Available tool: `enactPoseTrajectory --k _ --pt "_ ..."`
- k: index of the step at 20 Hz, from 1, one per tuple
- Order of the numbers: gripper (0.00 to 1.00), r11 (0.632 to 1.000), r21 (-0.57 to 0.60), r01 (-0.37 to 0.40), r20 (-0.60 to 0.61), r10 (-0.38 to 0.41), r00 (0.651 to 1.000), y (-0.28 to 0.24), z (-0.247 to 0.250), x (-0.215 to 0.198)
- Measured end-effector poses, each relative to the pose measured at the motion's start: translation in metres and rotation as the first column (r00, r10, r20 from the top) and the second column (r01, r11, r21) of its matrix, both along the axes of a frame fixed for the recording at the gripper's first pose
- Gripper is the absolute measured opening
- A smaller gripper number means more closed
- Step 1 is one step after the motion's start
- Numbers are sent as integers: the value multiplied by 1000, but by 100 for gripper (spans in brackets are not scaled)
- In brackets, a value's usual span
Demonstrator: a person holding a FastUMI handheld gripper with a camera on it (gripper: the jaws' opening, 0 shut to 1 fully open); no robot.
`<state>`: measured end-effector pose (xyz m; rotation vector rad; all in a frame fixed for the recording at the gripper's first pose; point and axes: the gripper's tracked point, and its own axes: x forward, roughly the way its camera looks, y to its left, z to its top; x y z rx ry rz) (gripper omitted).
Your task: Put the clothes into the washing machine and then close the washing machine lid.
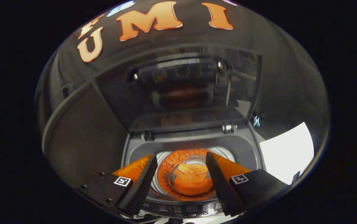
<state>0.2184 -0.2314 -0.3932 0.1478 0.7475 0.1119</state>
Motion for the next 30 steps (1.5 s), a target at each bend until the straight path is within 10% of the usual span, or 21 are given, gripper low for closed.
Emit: enactPoseTrajectory --k 13,30 --pt "100 1000 -11 -25 321 28 947 -3 169 100" --pt "100 996 -92 1 236 21 972 -7 126 164"
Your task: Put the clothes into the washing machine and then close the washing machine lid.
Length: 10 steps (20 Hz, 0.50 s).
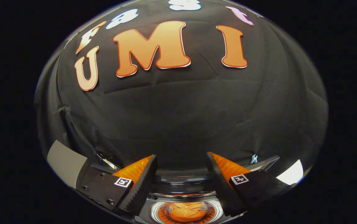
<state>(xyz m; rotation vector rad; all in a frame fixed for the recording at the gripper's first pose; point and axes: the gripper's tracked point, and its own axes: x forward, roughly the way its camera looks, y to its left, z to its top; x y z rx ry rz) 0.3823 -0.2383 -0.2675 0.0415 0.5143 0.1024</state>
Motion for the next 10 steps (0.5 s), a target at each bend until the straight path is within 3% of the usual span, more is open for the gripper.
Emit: enactPoseTrajectory --k 10 --pt "100 1000 -8 25 44 -25 999 1 2 -60"
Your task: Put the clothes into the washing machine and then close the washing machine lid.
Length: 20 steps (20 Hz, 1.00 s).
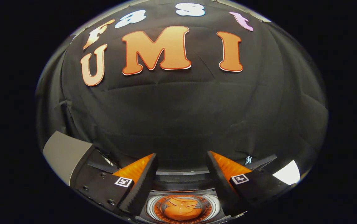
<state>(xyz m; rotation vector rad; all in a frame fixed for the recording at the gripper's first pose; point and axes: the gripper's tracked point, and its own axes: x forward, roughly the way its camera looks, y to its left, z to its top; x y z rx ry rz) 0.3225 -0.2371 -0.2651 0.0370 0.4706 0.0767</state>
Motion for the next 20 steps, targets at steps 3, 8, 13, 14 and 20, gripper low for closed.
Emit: enactPoseTrajectory --k 3,8,13,14,20 --pt "99 1000 -4 11 27 -11 1000 0 -1 -21" --pt "99 1000 -4 9 46 -9 999 1 -7 -42" --pt "99 1000 0 10 69 -10 998 1 -12 -56" --pt "99 1000 1 17 77 -17 997 1 -13 -59" --pt "99 1000 8 17 115 -18 993 3 -22 -69"
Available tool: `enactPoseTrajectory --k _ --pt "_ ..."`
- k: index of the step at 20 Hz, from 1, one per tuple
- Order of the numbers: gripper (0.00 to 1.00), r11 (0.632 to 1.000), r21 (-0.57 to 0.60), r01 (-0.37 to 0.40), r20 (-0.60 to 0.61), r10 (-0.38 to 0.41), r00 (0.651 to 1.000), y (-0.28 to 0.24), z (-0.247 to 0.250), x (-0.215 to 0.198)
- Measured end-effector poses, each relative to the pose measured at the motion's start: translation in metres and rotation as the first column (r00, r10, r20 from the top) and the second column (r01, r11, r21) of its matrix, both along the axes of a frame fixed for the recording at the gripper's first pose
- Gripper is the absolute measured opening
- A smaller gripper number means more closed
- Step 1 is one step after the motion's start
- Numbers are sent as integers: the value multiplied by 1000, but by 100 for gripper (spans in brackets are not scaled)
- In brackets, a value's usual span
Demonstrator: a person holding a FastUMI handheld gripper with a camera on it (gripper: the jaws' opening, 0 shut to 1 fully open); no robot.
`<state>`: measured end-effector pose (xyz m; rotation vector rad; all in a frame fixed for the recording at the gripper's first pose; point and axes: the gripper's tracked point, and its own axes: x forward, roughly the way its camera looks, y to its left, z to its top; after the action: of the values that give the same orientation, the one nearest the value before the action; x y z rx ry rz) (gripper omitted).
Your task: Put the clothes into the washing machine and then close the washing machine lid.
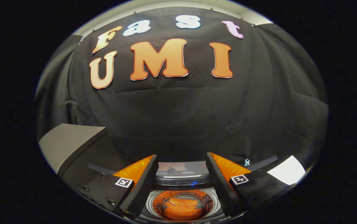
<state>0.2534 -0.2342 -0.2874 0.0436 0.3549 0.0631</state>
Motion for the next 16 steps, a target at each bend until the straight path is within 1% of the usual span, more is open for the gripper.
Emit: enactPoseTrajectory --k 2,6,9,16 --pt "99 1000 -7 -11 -23 11 1000 0 -9 -5" --pt "99 1000 -6 -16 -18 16 1000 -1 -18 -13" --pt "98 1000 3 -21 -103 22 994 1 -51 -18" --pt "98 999 39 -20 -223 29 974 6 -113 -47"
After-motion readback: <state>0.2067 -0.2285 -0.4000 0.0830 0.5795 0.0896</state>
